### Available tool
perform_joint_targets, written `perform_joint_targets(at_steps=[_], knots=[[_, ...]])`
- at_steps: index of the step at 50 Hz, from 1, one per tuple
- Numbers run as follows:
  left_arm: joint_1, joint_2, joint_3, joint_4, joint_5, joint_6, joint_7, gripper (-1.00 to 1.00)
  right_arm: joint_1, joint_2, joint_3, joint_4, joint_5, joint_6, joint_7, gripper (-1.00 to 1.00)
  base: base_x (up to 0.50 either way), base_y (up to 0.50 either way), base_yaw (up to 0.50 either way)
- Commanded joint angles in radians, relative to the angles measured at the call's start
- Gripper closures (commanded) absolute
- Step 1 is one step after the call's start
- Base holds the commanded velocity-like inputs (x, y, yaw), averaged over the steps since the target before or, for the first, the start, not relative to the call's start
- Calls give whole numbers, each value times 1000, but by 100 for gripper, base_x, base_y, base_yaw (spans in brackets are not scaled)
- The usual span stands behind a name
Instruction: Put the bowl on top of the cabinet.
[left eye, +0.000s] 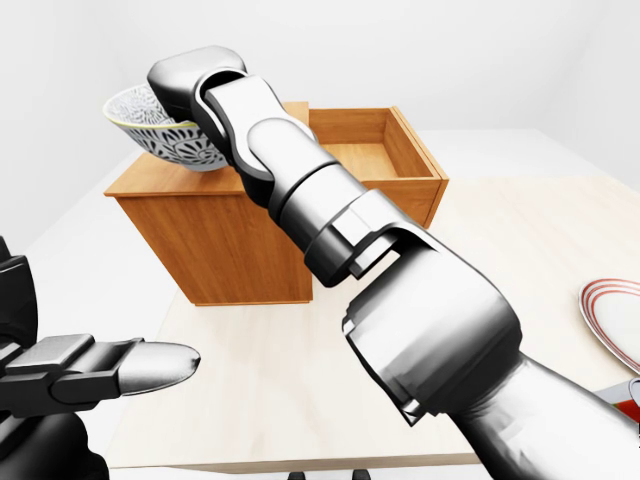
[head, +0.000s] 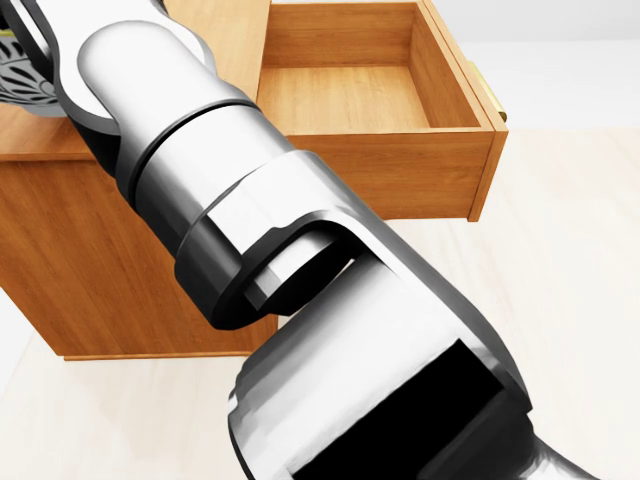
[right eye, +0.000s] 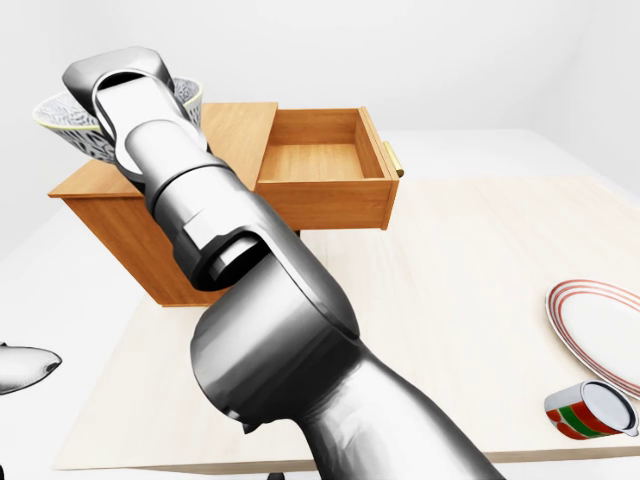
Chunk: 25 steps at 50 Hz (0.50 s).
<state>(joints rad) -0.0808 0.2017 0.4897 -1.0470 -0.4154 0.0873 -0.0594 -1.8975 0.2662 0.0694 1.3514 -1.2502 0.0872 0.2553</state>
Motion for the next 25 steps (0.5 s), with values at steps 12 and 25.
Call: perform_joint_targets(at_steps=[12, 25], knots=[[-1, -6, -2, 0, 15, 0, -11, -100, 27, 7, 7, -12, -3, 0, -48, 97, 0, 0, 0], [-3, 1, 1, 0, 5, 0, -4, -100, 19, 1, 8, -11, -5, 0, -46, 97, 0, 0, 0]])
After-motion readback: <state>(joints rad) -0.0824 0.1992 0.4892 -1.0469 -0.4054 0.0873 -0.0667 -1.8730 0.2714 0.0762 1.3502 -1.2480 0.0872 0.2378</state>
